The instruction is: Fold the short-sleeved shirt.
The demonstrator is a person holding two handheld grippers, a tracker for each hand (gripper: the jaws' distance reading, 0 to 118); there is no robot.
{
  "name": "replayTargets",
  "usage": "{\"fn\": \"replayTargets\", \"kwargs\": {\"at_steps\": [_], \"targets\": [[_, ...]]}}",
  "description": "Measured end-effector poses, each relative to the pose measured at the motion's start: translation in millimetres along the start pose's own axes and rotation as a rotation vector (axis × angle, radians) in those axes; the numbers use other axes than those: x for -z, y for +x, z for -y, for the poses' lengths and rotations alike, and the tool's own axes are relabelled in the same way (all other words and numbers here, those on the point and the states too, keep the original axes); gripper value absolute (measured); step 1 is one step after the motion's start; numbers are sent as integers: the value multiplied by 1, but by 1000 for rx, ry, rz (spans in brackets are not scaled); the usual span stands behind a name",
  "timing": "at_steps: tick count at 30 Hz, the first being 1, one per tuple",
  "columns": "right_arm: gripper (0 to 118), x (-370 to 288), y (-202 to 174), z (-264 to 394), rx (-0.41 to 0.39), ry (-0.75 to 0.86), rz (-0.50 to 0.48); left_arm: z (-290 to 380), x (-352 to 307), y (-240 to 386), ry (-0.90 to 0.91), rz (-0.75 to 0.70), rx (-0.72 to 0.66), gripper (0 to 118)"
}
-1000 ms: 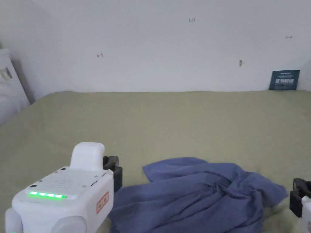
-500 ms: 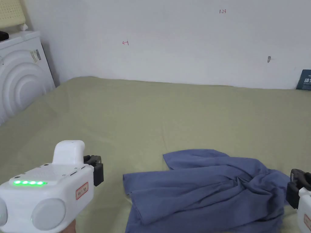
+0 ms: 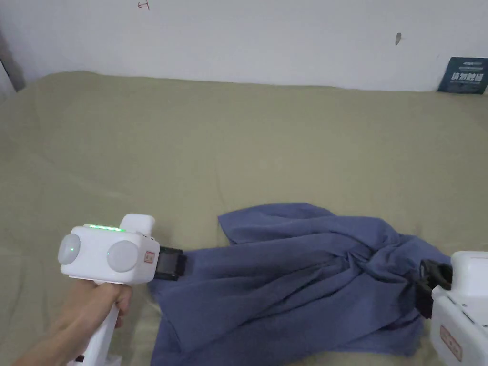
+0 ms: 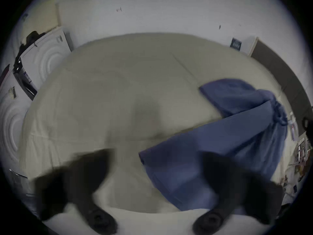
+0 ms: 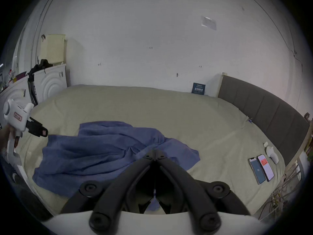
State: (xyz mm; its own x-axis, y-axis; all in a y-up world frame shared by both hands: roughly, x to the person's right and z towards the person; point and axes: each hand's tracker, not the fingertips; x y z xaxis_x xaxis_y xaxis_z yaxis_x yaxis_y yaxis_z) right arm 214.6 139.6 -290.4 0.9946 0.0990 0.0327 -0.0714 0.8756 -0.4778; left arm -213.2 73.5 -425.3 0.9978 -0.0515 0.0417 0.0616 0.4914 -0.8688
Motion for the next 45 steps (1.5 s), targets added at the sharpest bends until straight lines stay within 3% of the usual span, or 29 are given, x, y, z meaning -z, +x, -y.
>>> {"fn": "replayTargets", "kwargs": {"at_steps": [2, 6, 8, 10, 11, 12, 19, 24, 29, 30, 32, 33, 35, 38, 39, 40, 41, 42, 45], "targets": [[0, 11, 6, 7, 4, -21, -1, -4, 12, 5, -7, -41, 36, 118], [0, 23, 20, 14, 38, -61, -6, -2, 20, 8, -44, -17, 5, 118], [0, 29, 30, 16, 56, -101, 5, -5, 6, 7, -53, 2, 21, 112], [0, 27, 41, 14, 87, -111, 20, -5, -8, 13, -34, 29, 50, 76], [0, 28, 48, 13, 105, -117, 34, -5, -15, 17, -17, 37, 73, 46], [0, 30, 56, 11, 114, -119, 43, -5, -18, 15, -5, 67, 79, 2], [0, 76, 116, -6, 103, -187, 120, -10, -31, 20, 22, 70, 58, 2], [0, 134, 146, -15, 204, -315, 59, -9, -17, 19, 11, 96, 45, 2], [1, 178, 155, -15, 283, -453, -79, -5, -6, 22, -1, 90, 59, 2], [20, 183, 154, -13, 285, -481, -91, -5, -5, 23, 0, 88, 60, 2], [109, 199, 153, -2, 270, -552, -86, -5, -3, 22, 1, 90, 55, 2], [114, 193, 152, -5, 232, -464, -19, -5, -2, 21, 2, 92, 47, 2], [104, 192, 143, 0, 186, -589, 23, -6, -1, 20, -1, 96, 39, 2], [95, 207, 132, 14, 155, -554, 29, -7, 0, 17, -10, 102, 18, 2], [70, 202, 131, 10, 154, -545, 25, -9, -2, 16, -13, 104, 11, 2], [25, 195, 130, 5, 142, -516, 19, -9, -5, 16, -15, 103, 4, 2], [2, 180, 132, -10, 152, -484, -12, -10, -11, 16, -13, 94, 0, 2], [2, 166, 133, -16, 176, -437, 27, -10, -20, 13, 9, 64, -10, 2], [2, 121, 137, -57, 165, -368, 1, -15, -62, -1, 101, 49, -44, 2]]}}
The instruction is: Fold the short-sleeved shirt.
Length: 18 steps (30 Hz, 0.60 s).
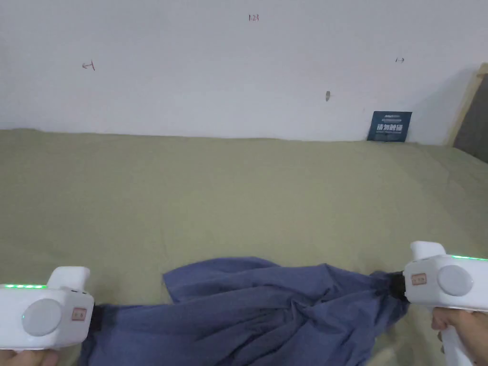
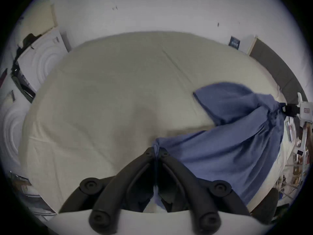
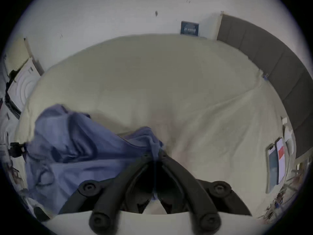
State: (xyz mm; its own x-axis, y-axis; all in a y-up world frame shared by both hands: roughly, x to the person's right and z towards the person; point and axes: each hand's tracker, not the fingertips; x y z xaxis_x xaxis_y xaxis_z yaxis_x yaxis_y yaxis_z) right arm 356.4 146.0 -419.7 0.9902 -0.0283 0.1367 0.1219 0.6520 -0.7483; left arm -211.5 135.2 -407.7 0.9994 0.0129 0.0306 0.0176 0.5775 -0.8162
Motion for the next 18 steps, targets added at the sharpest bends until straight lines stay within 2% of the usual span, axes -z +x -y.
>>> {"fn": "replayTargets", "kwargs": {"at_steps": [4, 7, 11, 13, 18], "targets": [[2, -67, 3, -28, -30, 110, -3, -20, -74, -17, 127, -34, -8, 2], [2, -121, -3, -43, -87, 201, -13, -37, -133, -32, 220, -75, -5, 2], [2, -185, -6, -56, -90, 323, 12, -56, -203, -51, 339, -154, -7, 2], [2, -201, -1, -71, -79, 332, -11, -66, -233, -61, 385, -172, -16, 2], [2, -256, -11, -97, -69, 449, -5, -95, -284, -63, 461, -190, -14, 2]]}}
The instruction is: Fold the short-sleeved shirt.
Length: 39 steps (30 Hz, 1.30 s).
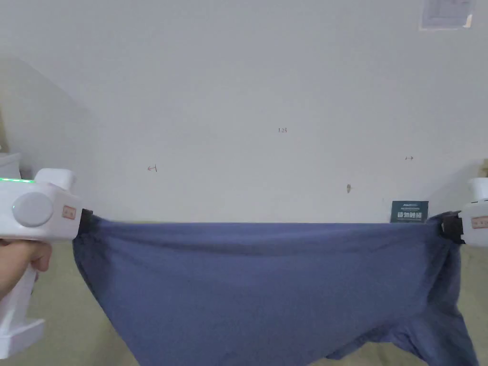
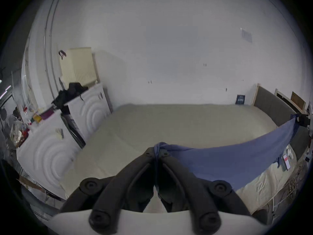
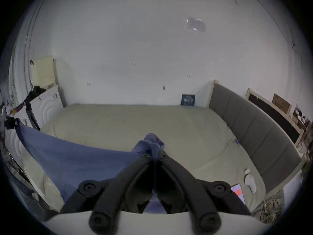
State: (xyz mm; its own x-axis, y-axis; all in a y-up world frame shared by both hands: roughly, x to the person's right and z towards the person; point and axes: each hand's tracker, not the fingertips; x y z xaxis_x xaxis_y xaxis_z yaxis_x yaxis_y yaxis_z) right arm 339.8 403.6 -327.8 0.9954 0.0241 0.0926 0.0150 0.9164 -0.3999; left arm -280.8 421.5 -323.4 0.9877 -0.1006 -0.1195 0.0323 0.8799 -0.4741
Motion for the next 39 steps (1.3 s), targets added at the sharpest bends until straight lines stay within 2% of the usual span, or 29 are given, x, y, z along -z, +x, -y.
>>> {"fn": "replayTargets", "kwargs": {"at_steps": [6, 11, 20, 26, 31, 36, 39], "targets": [[2, 3, -3, -58, -32, 72, 34, -53, 1, 9, 71, -63, 9, 2], [2, 20, -1, -100, -17, 110, 56, -93, 20, 23, 101, -86, 1, 2], [2, 103, -4, -143, 13, 131, 109, -152, 95, 58, 152, -141, 0, 2], [2, 174, -13, -143, -14, 116, 129, -155, 163, 77, 146, -152, -4, 2], [2, 233, -21, -112, -30, 68, 142, -122, 230, 88, 89, -147, -24, 2], [2, 273, -32, -33, -83, -55, 169, -49, 284, 103, 3, -142, 23, 2], [2, 293, -31, 22, -88, -133, 160, -2, 304, 109, -60, -116, 25, 2]]}}
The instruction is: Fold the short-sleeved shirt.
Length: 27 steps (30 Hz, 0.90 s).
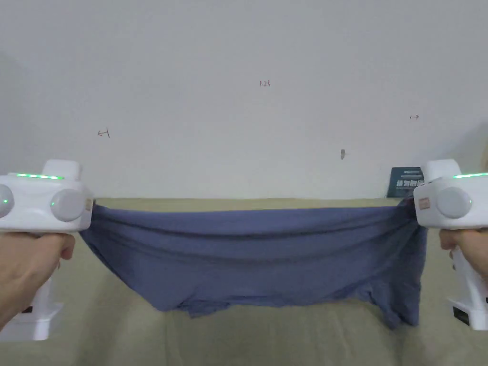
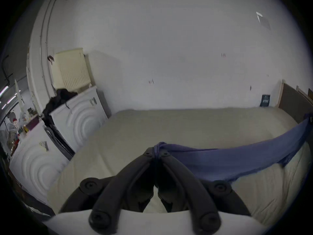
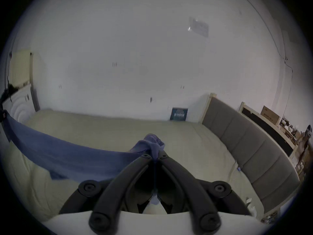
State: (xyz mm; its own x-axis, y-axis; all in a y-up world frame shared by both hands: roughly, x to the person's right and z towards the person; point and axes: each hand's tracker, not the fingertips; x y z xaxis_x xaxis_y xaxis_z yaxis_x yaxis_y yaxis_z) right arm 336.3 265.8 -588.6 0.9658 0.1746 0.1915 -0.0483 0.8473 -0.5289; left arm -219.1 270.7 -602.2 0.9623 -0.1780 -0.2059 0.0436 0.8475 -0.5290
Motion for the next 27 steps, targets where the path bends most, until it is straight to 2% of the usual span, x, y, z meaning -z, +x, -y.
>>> {"fn": "replayTargets", "kwargs": {"at_steps": [6, 17, 23, 27], "targets": [[2, 5, 4, 88, 8, -99, -43, 80, -2, 5, -69, 27, 47, 2], [2, -138, 46, 198, 48, -123, -136, 167, -138, -47, -117, 124, 68, 2], [2, -208, 63, 279, 12, -163, -180, 248, -206, -71, -197, 169, 76, 2], [2, -219, 65, 335, -1, -227, -191, 304, -214, -81, -278, 200, 42, 2]]}}
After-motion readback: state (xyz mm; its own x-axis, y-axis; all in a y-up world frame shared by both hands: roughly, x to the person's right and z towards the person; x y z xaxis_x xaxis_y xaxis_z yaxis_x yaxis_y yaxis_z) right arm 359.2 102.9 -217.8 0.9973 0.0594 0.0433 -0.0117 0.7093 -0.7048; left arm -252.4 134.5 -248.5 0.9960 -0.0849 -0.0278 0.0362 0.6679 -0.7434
